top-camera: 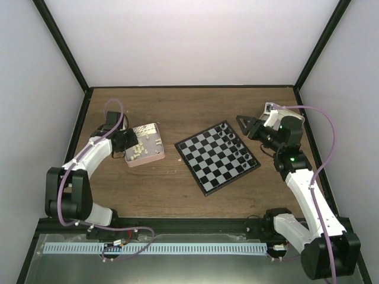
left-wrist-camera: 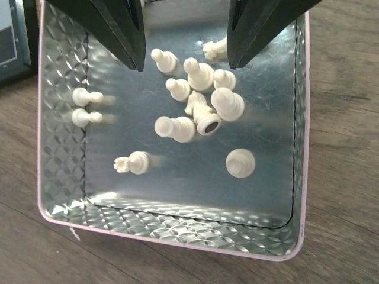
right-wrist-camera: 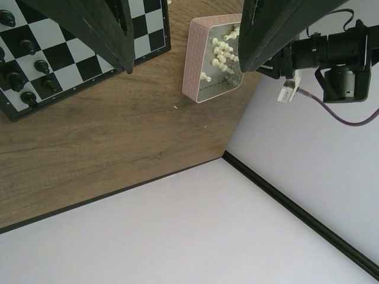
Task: Set up the chess pieces on the board
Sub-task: Pick up the chess piece from the storage box, then place the chess piece on the chessboard.
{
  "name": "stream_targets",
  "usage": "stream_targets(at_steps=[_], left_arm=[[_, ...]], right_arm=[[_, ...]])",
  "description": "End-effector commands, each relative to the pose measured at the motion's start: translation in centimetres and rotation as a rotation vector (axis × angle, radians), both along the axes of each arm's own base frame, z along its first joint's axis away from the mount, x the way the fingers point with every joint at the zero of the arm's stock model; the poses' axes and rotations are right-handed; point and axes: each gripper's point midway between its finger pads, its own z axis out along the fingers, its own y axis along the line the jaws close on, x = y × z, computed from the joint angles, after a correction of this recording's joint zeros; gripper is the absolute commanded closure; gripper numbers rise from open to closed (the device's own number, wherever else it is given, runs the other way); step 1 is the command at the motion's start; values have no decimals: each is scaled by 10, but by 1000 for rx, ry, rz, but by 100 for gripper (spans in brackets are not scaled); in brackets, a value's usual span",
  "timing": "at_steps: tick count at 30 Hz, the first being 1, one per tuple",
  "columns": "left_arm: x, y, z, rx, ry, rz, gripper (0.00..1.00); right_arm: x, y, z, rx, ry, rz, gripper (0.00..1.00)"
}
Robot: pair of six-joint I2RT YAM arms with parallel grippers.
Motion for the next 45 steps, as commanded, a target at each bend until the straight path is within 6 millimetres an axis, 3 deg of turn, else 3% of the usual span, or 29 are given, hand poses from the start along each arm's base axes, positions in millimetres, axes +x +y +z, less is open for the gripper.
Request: stream_targets(at_steps=[1,4,12,18,23,29,34,38,41,45], left_arm=[[12,6,-5,46,11,14,58],[15,6,-20,52,65,12,59],[19,11,-37,90,108,25,65],[19,14,-44,109,127,23,78],[19,18,-37,142,118,20,88],[16,7,5,146,22,-28,89],[11,-29,40,111,-50,-141,89],[0,-82,57,38,-92,-290,89],[-9,-126,61,-18,-107,-407,89],[-21,-173,53,-53,-70,-518,89]], right_arm=[[2,-1,-7,-11,15,-2,51],[3,-1,-8,-10,21,-5,51],[2,-3,-13,-13,33,-13,52],[2,-5,-15,-22,36,-27,53],[1,-5,-16,-22,38,-29,54],[1,-6,-17,-14,47,-36,54],[2,-9,-20,-5,60,-54,54],[2,-10,-23,3,75,-69,54],[3,-13,-26,9,86,-87,54],[4,-15,-29,13,99,-104,54]])
